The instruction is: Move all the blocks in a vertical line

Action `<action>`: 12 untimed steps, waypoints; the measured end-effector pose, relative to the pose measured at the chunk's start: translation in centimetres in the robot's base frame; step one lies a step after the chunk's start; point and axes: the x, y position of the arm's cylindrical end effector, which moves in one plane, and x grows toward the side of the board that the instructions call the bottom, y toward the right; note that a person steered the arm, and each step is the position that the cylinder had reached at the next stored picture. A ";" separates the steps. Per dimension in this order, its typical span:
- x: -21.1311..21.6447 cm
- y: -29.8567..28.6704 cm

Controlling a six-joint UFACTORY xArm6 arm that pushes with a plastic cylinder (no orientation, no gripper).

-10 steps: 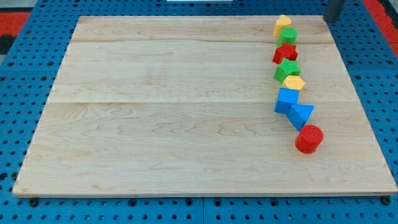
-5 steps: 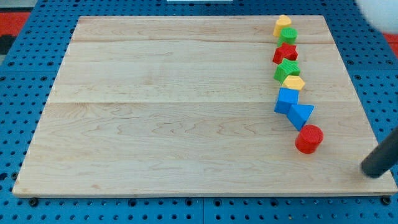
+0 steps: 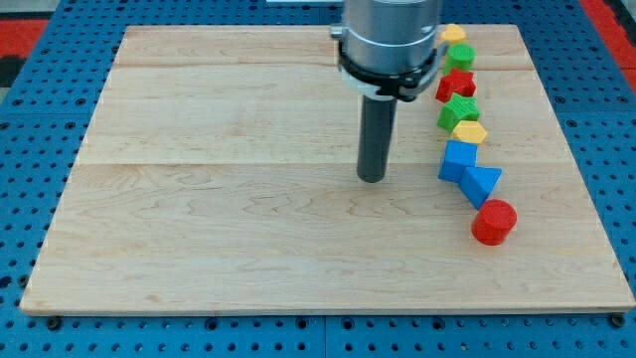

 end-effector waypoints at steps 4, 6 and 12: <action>-0.3 5.4; -0.1 5.4; -2.5 5.5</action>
